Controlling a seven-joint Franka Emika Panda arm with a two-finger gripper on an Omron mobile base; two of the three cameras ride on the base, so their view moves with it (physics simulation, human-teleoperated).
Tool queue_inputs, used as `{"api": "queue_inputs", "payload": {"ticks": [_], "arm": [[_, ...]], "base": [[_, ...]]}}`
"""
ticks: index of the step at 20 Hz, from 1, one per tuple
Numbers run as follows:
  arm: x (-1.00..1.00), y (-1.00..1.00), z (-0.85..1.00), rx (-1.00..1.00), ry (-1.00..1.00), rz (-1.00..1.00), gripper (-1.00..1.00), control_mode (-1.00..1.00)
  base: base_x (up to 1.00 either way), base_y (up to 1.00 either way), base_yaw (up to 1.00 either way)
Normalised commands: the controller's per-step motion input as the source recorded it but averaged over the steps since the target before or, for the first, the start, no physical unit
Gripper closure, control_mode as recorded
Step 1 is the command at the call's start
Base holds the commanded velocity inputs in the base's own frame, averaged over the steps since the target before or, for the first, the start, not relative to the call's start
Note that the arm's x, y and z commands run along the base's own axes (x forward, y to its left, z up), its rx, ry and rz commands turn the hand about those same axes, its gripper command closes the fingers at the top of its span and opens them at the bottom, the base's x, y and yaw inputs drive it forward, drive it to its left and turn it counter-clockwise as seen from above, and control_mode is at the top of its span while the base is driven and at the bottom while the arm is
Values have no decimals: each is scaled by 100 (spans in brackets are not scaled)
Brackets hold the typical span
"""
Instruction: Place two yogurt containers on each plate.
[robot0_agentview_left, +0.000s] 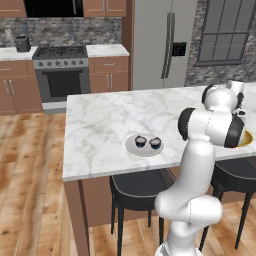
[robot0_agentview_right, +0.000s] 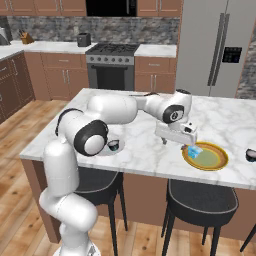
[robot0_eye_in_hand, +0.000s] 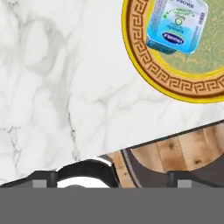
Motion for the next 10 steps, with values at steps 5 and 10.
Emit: {"api": "queue_inputs", "payload": {"ticks": [5,10], "arm": [[0,0,0,0,0,0,-100,100],[0,0,0,0,0,0,-100,100]], "base": [[-34,-32,-8],[2,-76,-6]]}}
